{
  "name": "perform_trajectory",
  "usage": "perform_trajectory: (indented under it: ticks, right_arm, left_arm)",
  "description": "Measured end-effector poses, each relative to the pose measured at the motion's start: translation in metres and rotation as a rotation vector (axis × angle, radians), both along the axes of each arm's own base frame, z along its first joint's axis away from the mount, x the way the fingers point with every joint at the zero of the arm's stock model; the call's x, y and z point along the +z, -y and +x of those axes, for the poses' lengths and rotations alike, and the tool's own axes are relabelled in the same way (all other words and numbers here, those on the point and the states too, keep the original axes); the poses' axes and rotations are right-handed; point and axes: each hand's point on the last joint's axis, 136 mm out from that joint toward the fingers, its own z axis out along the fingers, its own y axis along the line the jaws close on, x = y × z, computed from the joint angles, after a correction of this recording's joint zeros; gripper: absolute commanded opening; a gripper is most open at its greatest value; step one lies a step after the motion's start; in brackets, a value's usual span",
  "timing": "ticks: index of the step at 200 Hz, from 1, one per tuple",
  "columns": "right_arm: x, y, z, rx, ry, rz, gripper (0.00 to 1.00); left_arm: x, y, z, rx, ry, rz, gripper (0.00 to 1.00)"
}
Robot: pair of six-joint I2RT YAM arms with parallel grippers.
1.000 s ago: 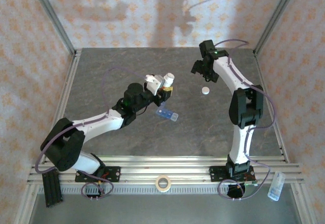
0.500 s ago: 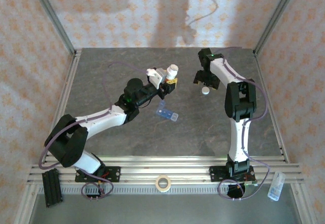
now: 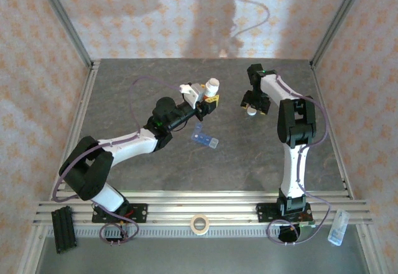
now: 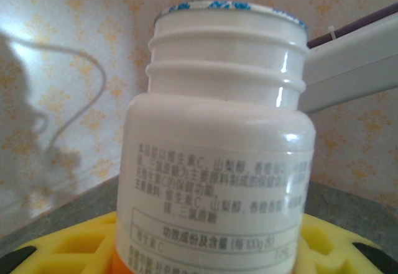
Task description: Sort the pills into containers
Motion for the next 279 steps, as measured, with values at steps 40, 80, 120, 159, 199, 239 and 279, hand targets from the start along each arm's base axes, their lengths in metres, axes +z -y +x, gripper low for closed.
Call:
perform_trajectory:
  ticks: [40,80,120,159,199,239,279]
  right_arm:
    - [-0.001,-0.004,0.001,0.003,0.003,0.022,0.70]
    - [-0.008,-0.006,0.000,0.015,-0.012,0.031,0.63]
    - [-0.017,-0.007,-0.003,0.028,-0.035,0.033,0.47]
    - [-0.016,-0.007,-0.003,0.039,-0.034,0.035,0.34]
    - [-0.014,-0.007,-0.003,0.043,-0.030,0.036,0.31]
    - [-0.001,-0.011,-0.012,0.063,-0.017,0.036,0.31]
    - [0.028,-0.025,-0.034,0.113,0.023,0.044,0.31]
  left_arm:
    - [-0.012,0.001,0.001,-0.004,-0.030,-0.004,0.00]
    - [-0.014,0.001,0.000,-0.005,-0.030,-0.006,0.00]
    - [-0.014,0.000,-0.001,-0.006,-0.029,-0.018,0.00]
    - [-0.019,0.000,-0.001,-0.007,-0.038,-0.028,0.00]
    - [-0.029,0.002,0.002,-0.007,-0.052,-0.016,0.00]
    - [-0.035,0.003,0.004,-0.007,-0.048,-0.018,0.00]
    - [-0.052,0.006,0.008,-0.007,-0.055,-0.014,0.00]
